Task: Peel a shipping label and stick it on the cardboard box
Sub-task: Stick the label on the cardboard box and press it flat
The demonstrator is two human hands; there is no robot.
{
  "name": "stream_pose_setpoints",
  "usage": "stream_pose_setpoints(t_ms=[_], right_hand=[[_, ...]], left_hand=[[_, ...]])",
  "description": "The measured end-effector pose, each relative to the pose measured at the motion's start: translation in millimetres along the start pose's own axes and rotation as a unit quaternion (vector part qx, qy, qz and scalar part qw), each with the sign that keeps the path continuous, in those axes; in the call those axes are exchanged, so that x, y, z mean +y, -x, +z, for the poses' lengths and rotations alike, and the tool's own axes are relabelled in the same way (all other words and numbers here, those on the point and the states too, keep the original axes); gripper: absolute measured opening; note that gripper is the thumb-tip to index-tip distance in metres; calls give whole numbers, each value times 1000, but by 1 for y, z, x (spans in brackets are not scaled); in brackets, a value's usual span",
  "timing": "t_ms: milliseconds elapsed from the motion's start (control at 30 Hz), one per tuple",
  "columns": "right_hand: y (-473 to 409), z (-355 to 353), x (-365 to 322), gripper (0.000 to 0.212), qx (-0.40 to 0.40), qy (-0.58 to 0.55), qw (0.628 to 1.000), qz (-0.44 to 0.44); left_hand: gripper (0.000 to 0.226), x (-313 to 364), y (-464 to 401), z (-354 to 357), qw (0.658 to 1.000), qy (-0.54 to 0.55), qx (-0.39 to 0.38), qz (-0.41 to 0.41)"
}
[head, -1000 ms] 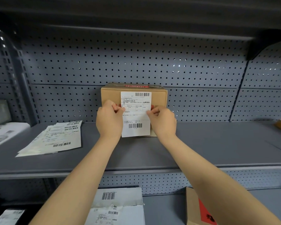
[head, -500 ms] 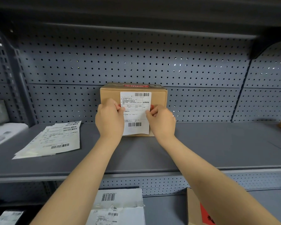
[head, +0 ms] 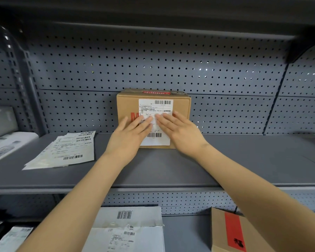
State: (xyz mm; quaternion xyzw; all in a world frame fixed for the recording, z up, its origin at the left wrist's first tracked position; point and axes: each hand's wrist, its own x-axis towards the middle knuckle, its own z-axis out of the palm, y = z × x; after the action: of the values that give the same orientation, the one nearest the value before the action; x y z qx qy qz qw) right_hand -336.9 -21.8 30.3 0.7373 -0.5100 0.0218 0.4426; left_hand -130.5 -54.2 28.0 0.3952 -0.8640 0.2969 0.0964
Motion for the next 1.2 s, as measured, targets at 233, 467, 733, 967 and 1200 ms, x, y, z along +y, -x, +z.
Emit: stream_pose_setpoints(t_ms=[233, 467, 733, 967, 1200], right_hand=[[20, -2, 16, 52, 4, 35, 999, 16], [1, -9, 1, 60, 32, 18, 999, 16], [22, -5, 26, 65, 35, 51, 998, 27], [-12, -9, 13, 61, 59, 30, 997, 39], [19, 0, 29, 69, 54, 22, 995, 83]], left_hand=[[72, -8, 14, 2, 998, -39, -11, -52], [68, 4, -4, -13, 998, -61, 24, 4], [67, -11, 10, -12, 997, -57, 12, -55], [75, -3, -19, -21, 994, -74, 63, -54], [72, -15, -3, -16, 994, -51, 38, -89]])
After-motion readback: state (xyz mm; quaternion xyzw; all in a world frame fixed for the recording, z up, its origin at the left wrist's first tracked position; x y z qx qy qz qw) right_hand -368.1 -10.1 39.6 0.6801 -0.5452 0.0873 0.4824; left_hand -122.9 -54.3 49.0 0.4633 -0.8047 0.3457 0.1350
